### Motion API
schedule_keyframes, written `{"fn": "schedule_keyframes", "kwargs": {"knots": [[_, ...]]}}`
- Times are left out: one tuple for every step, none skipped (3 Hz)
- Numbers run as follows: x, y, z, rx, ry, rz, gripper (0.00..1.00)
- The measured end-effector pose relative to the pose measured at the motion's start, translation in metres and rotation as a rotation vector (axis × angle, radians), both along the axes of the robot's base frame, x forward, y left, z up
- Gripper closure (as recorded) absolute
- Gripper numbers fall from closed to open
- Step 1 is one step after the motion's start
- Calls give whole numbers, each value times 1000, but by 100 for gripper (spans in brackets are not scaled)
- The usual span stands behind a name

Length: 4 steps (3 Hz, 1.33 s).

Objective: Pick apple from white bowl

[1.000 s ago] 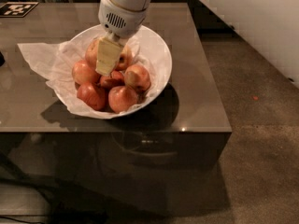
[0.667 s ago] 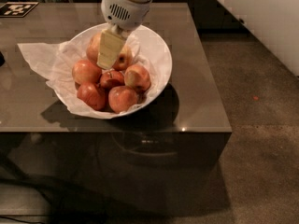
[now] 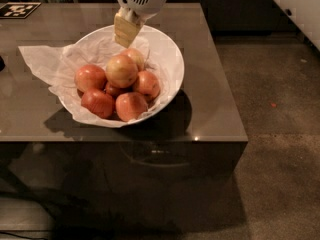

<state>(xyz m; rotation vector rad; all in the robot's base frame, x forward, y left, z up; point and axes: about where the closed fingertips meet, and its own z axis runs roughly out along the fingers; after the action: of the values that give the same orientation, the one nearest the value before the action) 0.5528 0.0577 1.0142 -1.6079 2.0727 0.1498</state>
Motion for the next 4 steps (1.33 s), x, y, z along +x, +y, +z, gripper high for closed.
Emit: {"fn": "schedule_keyframes", "kwargs": {"knots": [[0, 0, 0, 0, 0, 0, 100], [0, 0, 0, 0, 0, 0, 81], [0, 0, 0, 0, 0, 0, 57], [0, 0, 0, 0, 0, 0, 34]]}}
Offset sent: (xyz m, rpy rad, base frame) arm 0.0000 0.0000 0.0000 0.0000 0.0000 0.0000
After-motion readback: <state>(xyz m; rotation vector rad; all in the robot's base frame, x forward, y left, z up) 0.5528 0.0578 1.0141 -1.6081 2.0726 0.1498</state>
